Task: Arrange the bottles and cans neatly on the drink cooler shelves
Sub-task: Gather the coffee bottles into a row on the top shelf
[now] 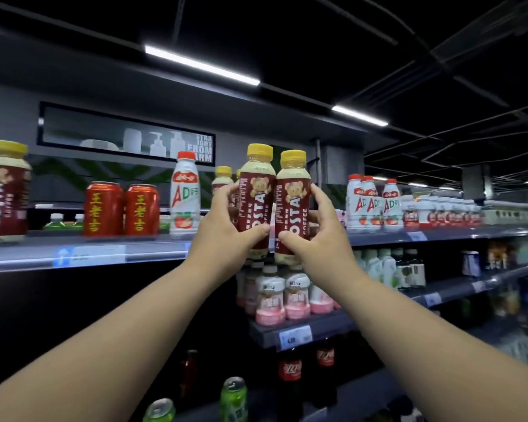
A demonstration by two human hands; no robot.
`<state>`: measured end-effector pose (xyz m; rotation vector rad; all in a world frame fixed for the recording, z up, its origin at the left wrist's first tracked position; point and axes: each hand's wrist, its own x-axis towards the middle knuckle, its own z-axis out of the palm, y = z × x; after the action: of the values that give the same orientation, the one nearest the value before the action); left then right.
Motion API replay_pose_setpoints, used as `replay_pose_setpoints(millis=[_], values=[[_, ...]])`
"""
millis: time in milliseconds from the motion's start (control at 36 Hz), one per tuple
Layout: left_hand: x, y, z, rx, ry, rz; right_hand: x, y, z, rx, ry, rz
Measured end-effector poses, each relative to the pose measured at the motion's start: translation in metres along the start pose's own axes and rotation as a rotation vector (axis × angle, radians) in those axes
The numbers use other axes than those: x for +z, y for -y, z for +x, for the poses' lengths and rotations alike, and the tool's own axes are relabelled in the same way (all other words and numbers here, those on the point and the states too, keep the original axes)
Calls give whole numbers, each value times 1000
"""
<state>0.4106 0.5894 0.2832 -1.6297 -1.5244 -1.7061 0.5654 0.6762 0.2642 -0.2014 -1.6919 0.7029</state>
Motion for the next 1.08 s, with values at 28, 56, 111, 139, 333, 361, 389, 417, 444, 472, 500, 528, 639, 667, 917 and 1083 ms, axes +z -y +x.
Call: replay_pose_setpoints(millis=[28, 56, 111, 139, 333, 361, 389, 417, 444, 472, 500, 528, 639, 667, 917, 1083], values=[[9, 2, 4, 6, -1, 8, -5, -8, 5, -3, -5, 4], [17, 4, 9, 14, -6, 21, -9, -16, 10, -5, -10, 8], [32, 9, 17, 16, -14, 47, -16, -34, 19, -6, -18, 22], [40, 13, 22, 12, -17, 50, -19, -42, 23, -8, -19, 30], [91, 43, 59, 22, -21, 66, -32, -97, 63, -29, -31, 31], [98, 46, 66, 25, -18, 63, -34, -105, 69, -33, -35, 22], [105, 50, 72, 31, -16, 58, -37, -113, 76, -39, -36, 11], [112, 53, 78, 36, -20, 55, -40, -120, 83, -45, -39, -2], [118, 55, 84, 42, -29, 54, -44, -127, 89, -50, -45, -15], [125, 59, 89, 45, -40, 58, -47, -134, 96, -50, -53, -26], [131, 61, 93, 43, -49, 64, -51, -141, 102, -48, -59, -32], [136, 64, 97, 37, -57, 72, -54, -148, 109, -48, -63, -33], [150, 77, 107, 15, -90, 138, -64, -178, 136, -41, -56, -41], [152, 79, 109, 9, -96, 160, -65, -186, 143, -42, -51, -48], [167, 92, 121, -74, -241, 282, -70, -239, 206, -19, 11, 16], [179, 94, 114, -86, -333, 411, -57, -259, 231, -37, 153, 21]])
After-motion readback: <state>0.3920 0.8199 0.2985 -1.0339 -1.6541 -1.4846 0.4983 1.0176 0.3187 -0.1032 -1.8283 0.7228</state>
